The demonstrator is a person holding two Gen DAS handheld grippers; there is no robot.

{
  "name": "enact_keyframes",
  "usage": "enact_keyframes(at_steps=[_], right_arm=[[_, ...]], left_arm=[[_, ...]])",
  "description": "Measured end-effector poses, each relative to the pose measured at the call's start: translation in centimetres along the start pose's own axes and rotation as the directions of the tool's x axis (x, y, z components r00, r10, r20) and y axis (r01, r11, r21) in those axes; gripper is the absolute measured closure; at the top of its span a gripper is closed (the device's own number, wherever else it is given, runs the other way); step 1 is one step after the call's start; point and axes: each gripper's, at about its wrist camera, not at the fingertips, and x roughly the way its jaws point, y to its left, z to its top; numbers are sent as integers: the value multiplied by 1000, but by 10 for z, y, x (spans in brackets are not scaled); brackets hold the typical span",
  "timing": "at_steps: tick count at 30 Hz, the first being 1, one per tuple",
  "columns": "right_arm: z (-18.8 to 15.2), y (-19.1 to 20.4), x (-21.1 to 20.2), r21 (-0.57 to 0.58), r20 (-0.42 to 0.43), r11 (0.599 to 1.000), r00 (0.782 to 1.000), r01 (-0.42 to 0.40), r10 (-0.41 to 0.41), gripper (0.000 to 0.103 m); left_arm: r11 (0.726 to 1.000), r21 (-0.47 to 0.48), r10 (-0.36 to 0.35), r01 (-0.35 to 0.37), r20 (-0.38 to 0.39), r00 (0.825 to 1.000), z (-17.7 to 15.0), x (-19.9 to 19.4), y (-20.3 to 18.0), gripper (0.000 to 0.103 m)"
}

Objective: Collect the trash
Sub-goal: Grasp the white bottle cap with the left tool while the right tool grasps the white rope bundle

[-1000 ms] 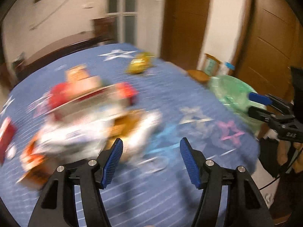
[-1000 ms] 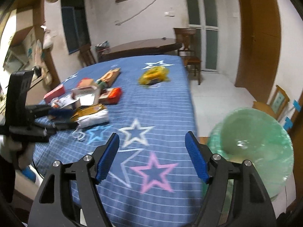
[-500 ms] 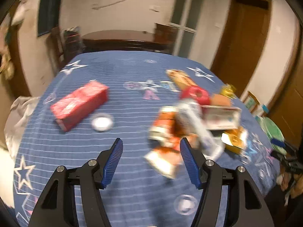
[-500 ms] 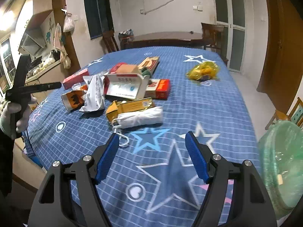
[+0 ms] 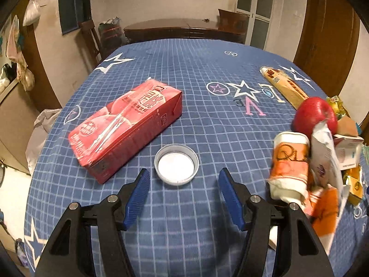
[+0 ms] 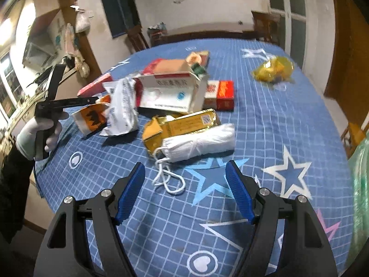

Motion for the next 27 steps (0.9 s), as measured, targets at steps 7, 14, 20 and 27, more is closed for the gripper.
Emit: enact_keyframes(at_steps=[7, 14, 20, 27], right_arm=[[10, -16, 18, 199, -25, 974, 993, -105, 112, 34], [22, -30, 34, 306, 3, 949, 997, -73, 76, 59], [19, -25, 33, 258, 2, 965, 998, -58, 59, 72], [15, -17, 20, 193, 24, 981, 1000, -22, 17, 81]], left_arm=[[1000, 8, -25, 26, -3, 1000, 6, 14, -4, 40], [999, 6, -35, 35, 0, 999, 7, 16, -5, 40], [999, 23, -25, 24, 2, 1000, 8, 18, -10, 48], [999, 34, -37, 36, 11, 999, 5, 16, -13, 62]])
